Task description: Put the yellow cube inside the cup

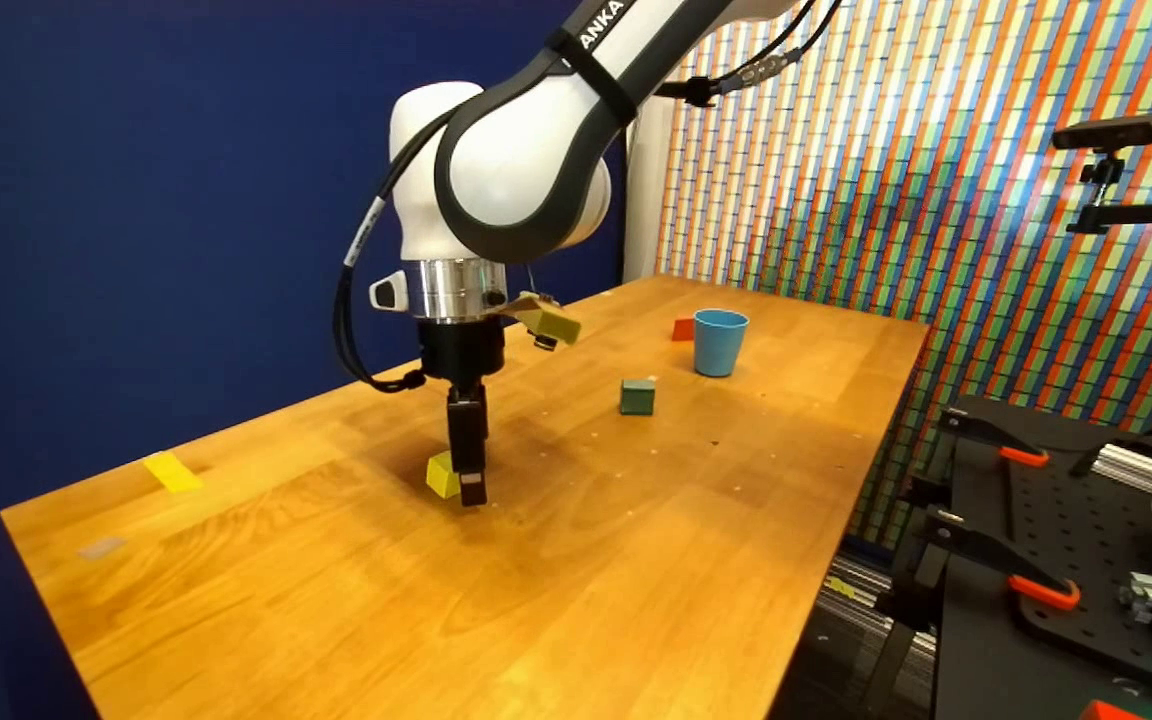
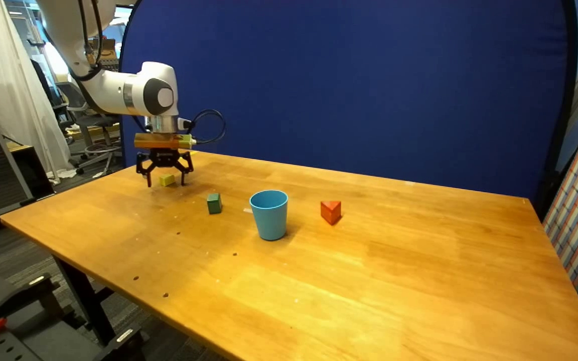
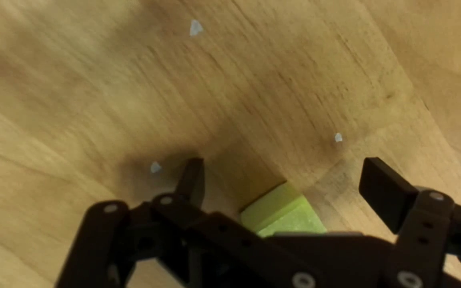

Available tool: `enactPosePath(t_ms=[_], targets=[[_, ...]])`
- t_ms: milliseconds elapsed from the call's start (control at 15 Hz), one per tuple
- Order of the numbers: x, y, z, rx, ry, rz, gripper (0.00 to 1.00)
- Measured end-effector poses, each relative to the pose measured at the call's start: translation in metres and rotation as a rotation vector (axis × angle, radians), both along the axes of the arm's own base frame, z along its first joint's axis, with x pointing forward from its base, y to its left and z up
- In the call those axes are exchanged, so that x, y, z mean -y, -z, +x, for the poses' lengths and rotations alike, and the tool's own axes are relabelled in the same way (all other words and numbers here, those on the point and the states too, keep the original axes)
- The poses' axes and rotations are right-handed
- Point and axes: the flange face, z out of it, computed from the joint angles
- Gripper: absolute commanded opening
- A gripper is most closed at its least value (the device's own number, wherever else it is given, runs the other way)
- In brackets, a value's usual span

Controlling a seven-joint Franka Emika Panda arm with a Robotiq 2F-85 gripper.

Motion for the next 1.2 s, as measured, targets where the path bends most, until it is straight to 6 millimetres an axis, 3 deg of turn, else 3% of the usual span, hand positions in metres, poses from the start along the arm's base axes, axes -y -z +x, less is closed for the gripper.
enactPosePath(t_ms=[133, 200, 267, 667, 933, 1067, 1200], targets=[[-0.008, 0.000, 0.002, 0.013, -0.017, -0.002, 1.00], [-0.012, 0.000, 0.003, 0.018, -0.024, -0.001, 0.75], [-0.015, 0.000, 0.004, 0.023, -0.029, 0.000, 0.74], [-0.025, -0.003, 0.012, 0.056, -0.052, -0.006, 0.28], [-0.013, -0.006, 0.020, 0.071, -0.024, -0.030, 0.26], [0.006, -0.008, 0.029, 0.092, 0.000, -0.071, 0.26], [0.038, -0.010, 0.040, 0.121, 0.038, -0.138, 0.26]])
